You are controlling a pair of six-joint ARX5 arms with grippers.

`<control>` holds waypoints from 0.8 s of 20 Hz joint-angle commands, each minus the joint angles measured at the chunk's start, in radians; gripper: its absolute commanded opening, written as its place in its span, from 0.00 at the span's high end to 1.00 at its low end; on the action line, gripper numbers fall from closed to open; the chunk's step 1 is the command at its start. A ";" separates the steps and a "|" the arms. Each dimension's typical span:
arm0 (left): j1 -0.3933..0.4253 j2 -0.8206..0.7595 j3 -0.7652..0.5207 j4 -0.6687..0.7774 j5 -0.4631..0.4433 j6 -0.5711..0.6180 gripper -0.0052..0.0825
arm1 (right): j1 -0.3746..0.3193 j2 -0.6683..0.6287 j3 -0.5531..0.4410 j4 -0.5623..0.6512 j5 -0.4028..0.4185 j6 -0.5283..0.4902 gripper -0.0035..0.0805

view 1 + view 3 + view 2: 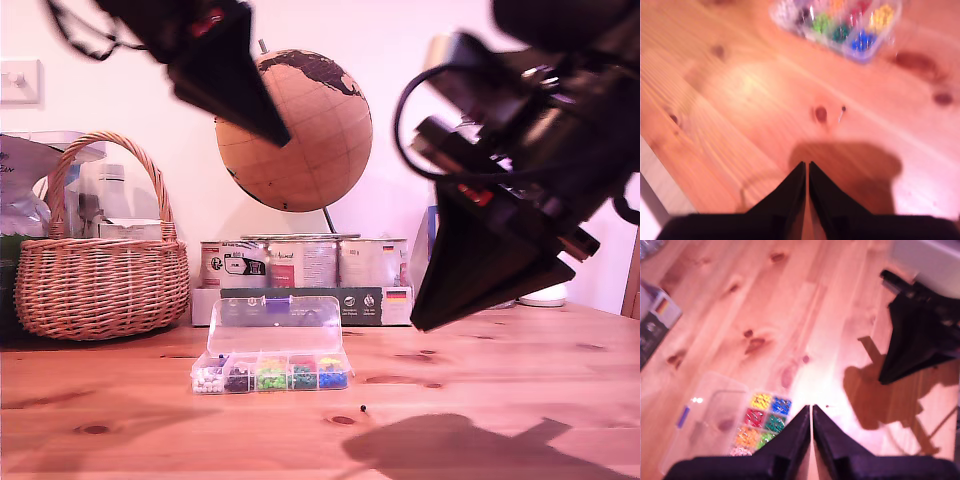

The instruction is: Sort the loose pins on the table into their correct compartments

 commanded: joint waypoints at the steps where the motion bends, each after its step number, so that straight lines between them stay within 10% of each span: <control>1: 0.003 -0.033 -0.111 0.083 0.005 -0.045 0.97 | 0.003 0.022 0.073 -0.064 -0.003 0.035 0.97; 16: 0.003 -0.163 -0.695 0.787 -0.003 -0.229 0.97 | 0.004 0.344 0.483 -0.458 0.030 0.187 0.81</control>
